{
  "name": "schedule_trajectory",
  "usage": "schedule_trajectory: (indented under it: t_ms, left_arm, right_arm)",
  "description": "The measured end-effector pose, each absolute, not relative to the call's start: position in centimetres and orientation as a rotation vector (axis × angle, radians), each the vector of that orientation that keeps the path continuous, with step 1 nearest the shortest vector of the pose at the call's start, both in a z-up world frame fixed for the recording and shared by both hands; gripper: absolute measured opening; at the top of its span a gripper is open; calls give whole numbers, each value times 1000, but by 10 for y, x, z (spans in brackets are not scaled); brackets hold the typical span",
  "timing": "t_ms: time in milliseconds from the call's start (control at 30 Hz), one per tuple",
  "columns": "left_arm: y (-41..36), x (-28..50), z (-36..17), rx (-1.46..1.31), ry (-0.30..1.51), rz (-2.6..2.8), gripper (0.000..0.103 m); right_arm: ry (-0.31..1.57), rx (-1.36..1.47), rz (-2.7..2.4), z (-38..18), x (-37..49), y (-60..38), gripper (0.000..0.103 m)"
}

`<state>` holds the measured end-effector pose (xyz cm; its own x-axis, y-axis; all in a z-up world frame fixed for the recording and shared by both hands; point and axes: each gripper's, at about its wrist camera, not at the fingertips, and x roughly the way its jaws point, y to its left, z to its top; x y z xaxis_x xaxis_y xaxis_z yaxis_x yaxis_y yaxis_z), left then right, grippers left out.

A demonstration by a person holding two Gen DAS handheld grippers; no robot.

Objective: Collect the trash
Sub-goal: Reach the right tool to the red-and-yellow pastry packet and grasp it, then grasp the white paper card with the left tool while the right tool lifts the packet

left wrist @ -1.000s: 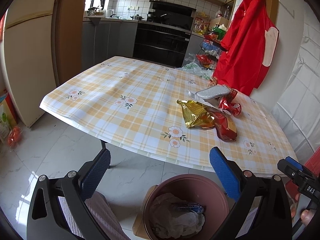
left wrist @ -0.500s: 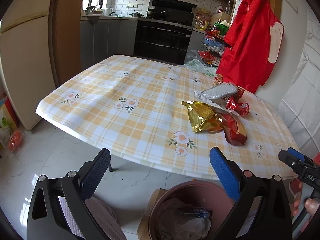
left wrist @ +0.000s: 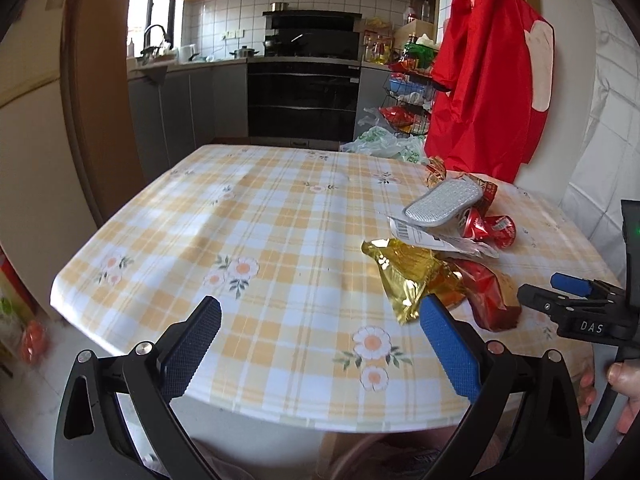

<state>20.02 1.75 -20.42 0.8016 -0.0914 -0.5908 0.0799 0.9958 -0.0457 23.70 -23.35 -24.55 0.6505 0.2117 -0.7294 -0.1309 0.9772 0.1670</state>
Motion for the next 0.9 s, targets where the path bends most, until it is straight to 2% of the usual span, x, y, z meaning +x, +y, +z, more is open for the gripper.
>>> schedule_trajectory:
  t_ms: [233,300,333,400,467,700,800,900]
  left_arm:
    - [7,241,-212,2,646,-162,97]
    - [1,251,-211,11,625,-210,97]
    - [-2,255,-211,23,616,-221,97]
    - [-8,269,-212,25,643,-263,97]
    - [-11,287,-217,-35,712,-324,97]
    - [-21,336,-234,-244,826,-348,97]
    - [-20,358,-248,-402,908,-357,82]
    - [-18,376,-264,-536,985,-345,73]
  right_arm:
    - [935,122,137,-276,281,-228,97]
    - [936,115,146,-279,285,-229,93]
    - [936,113,151,-280,286,-230,79]
    - [958,136,202,-284,286,-232,62]
    - [975,172,240,-287,285,-236,54]
    - [952,196,257,-288,271,-242,51]
    - [943,188,256,-288,265,-243,51]
    - [940,195,252,-288,262,-245,51]
